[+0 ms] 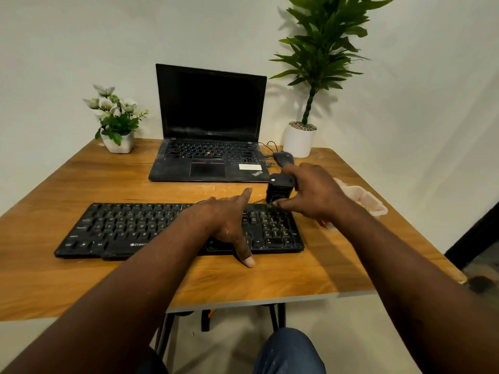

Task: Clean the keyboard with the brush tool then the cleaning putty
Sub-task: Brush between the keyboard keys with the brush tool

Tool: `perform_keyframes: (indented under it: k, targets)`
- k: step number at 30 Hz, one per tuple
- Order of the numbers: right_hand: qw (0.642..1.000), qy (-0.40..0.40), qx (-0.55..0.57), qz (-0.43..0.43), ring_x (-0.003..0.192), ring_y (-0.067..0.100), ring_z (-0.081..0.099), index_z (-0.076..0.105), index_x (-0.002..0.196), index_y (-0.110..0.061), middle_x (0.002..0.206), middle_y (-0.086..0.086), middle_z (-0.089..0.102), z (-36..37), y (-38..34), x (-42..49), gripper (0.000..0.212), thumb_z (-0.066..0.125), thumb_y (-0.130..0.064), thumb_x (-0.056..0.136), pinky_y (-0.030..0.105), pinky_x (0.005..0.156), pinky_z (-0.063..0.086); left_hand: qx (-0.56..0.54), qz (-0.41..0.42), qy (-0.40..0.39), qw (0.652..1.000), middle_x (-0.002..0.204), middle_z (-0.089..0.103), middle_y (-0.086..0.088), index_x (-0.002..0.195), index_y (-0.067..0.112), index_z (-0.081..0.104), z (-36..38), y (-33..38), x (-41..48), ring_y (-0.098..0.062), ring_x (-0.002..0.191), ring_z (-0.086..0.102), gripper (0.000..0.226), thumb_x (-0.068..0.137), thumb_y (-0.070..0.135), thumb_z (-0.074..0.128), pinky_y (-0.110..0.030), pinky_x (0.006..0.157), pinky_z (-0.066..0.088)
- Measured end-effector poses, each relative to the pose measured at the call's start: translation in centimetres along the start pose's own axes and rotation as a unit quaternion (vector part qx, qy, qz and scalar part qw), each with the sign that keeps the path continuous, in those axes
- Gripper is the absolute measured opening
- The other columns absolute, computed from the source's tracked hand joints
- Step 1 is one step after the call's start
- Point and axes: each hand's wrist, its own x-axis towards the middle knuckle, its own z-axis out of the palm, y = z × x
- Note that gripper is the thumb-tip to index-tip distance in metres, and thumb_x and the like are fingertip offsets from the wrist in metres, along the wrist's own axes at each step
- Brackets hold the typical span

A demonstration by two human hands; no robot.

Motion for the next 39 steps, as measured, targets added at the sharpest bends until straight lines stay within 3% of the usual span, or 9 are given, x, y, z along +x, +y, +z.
perform_keyframes:
  k: [5, 8, 10, 15, 19, 23, 28, 33, 39]
  targets:
    - [0.996, -0.044, -0.052, -0.066, 0.098, 0.020, 0.060, 0.059, 0.114, -0.032, 0.104, -0.005, 0.067, 1.4, -2.6, 1.6, 0.049, 0.083, -0.049, 0.074, 0.039, 0.083, 0.051, 0.002, 0.025, 0.027, 0.999, 0.167, 0.030, 0.001, 0.160, 0.042, -0.002, 0.0, -0.4, -0.5, -0.039, 0.151, 0.027, 0.154, 0.042, 0.074, 0.092, -0.058, 0.123, 0.023]
    - [0.992, 0.008, -0.119, -0.038, 0.102, 0.022, 0.060, 0.059, 0.123, -0.032, 0.110, -0.002, 0.067, 1.3, -2.6, 2.8, 0.054, 0.080, -0.053, 0.077, 0.039, 0.089, 0.048, -0.003, 0.016, 0.020, 1.000, 0.170, 0.023, -0.001, 0.159, 0.042, -0.019, 0.0, -0.6, -0.2, -0.043, 0.154, 0.016, 0.166, 0.038, 0.079, 0.089, -0.061, 0.124, 0.018]
    - [0.996, 0.009, -0.080, -0.033, 0.092, 0.015, 0.055, 0.059, 0.120, -0.030, 0.100, -0.007, 0.063, 0.9, -2.6, 2.9, 0.051, 0.081, -0.050, 0.078, 0.033, 0.077, 0.042, -0.008, 0.011, 0.016, 1.000, 0.171, 0.019, 0.000, 0.156, 0.044, -0.025, 0.0, -0.9, 0.1, -0.044, 0.155, 0.012, 0.172, 0.031, 0.084, 0.086, -0.064, 0.123, 0.018]
    - [0.989, -0.134, 0.001, -0.060, 0.091, 0.009, 0.061, 0.061, 0.113, -0.034, 0.101, -0.014, 0.068, 0.3, -2.8, 2.6, 0.049, 0.087, -0.042, 0.073, 0.031, 0.073, 0.050, -0.018, 0.028, 0.022, 0.999, 0.164, 0.036, 0.002, 0.156, 0.048, 0.004, 0.1, -1.1, 0.1, -0.038, 0.147, 0.035, 0.154, 0.033, 0.081, 0.089, -0.058, 0.118, 0.034]
    - [0.989, 0.028, -0.146, -0.024, 0.104, 0.023, 0.063, 0.058, 0.122, -0.032, 0.113, -0.002, 0.070, 1.8, -2.5, 3.3, 0.050, 0.079, -0.048, 0.080, 0.038, 0.087, 0.048, -0.012, 0.023, 0.015, 1.000, 0.170, 0.023, 0.000, 0.159, 0.042, -0.016, 0.1, -1.0, 0.1, -0.041, 0.153, 0.023, 0.167, 0.035, 0.080, 0.089, -0.060, 0.121, 0.028]
    - [0.979, 0.143, 0.119, 0.081, 0.088, 0.009, 0.066, 0.062, 0.124, -0.030, 0.103, -0.014, 0.069, 1.4, -1.4, -0.4, 0.055, 0.086, -0.044, 0.076, 0.027, 0.071, 0.049, -0.012, 0.020, 0.010, 1.000, 0.172, 0.015, -0.001, 0.158, 0.040, -0.022, -0.1, -0.8, -0.2, -0.041, 0.156, 0.014, 0.166, 0.042, 0.075, 0.091, -0.060, 0.124, 0.020]
    - [0.842, 0.211, 0.458, 0.190, 0.097, -0.006, 0.064, 0.061, 0.104, -0.040, 0.101, -0.017, 0.071, 2.8, -2.9, -8.7, 0.039, 0.086, -0.028, 0.077, 0.019, 0.082, 0.053, -0.007, 0.040, 0.016, 0.999, 0.172, 0.014, 0.000, 0.158, 0.040, -0.023, -0.3, -0.7, 0.1, -0.038, 0.156, 0.015, 0.164, 0.046, 0.072, 0.091, -0.057, 0.126, 0.017]
    - [0.817, 0.199, 0.508, 0.186, 0.093, -0.013, 0.067, 0.060, 0.100, -0.040, 0.095, -0.035, 0.071, 5.5, -4.6, -11.9, 0.047, 0.088, -0.011, 0.076, 0.008, 0.074, 0.051, 0.001, 0.050, 0.030, 0.998, 0.173, 0.007, -0.001, 0.160, 0.038, -0.021, 0.1, -0.3, -0.2, -0.037, 0.158, 0.008, 0.158, 0.052, 0.071, 0.089, -0.057, 0.127, 0.002]
    - [0.795, 0.199, 0.536, 0.204, 0.096, -0.006, 0.070, 0.063, 0.110, -0.037, 0.100, -0.023, 0.076, 5.4, -4.1, -12.4, 0.045, 0.086, -0.016, 0.077, 0.012, 0.076, 0.054, 0.057, 0.082, 0.179, 0.979, 0.173, 0.002, 0.006, 0.161, 0.039, -0.016, 2.9, -1.1, -1.9, -0.020, 0.158, -0.010, 0.139, 0.065, 0.083, 0.073, -0.046, 0.121, -0.016]
